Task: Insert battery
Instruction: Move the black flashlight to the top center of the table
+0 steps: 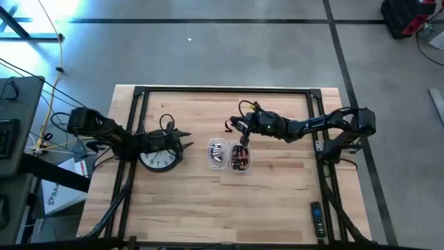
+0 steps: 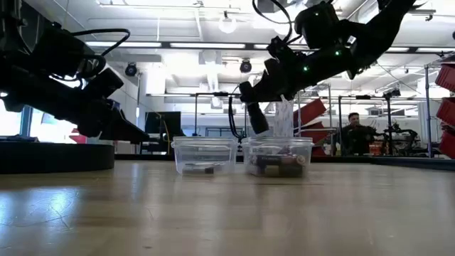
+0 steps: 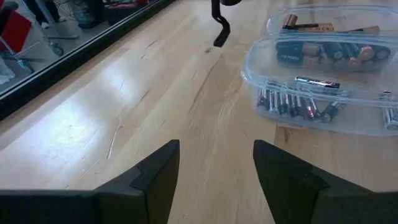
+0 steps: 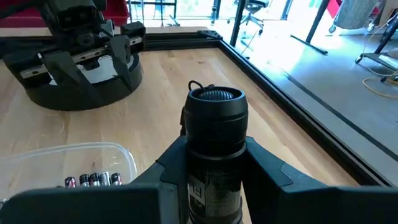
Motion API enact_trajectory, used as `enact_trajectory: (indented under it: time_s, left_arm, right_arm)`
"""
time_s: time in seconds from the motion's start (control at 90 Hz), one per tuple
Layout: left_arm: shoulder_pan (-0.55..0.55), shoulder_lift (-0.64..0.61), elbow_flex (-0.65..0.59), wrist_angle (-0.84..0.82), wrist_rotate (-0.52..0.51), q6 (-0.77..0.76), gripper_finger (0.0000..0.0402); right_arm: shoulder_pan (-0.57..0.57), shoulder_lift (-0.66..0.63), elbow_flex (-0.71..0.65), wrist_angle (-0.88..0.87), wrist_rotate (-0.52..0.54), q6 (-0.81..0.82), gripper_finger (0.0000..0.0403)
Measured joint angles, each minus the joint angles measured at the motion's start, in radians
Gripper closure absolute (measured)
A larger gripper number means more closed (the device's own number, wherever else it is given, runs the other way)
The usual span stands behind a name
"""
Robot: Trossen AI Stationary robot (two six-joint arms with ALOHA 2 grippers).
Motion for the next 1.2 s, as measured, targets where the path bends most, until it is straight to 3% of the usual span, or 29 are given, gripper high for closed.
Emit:
enact_trajectory:
  time_s: [0.556,0.922,1.2]
  left_arm:
    - [0.0,0.0,0.0,0.0,0.0,0.0,0.0212]
    - [0.0,0.0,0.0,-0.001,0.0,0.0,0.0212]
    - [0.0,0.0,0.0,-0.001,0.0,0.0,0.0212]
  right_arm:
    - [-0.037,0.003,-0.148,0.215,0.012,0.091,0.0326]
    - [-0.07,0.191,-0.162,0.494,-0.009,0.106,0.0326]
    - [-0.085,0.199,-0.162,0.509,-0.012,0.082,0.0326]
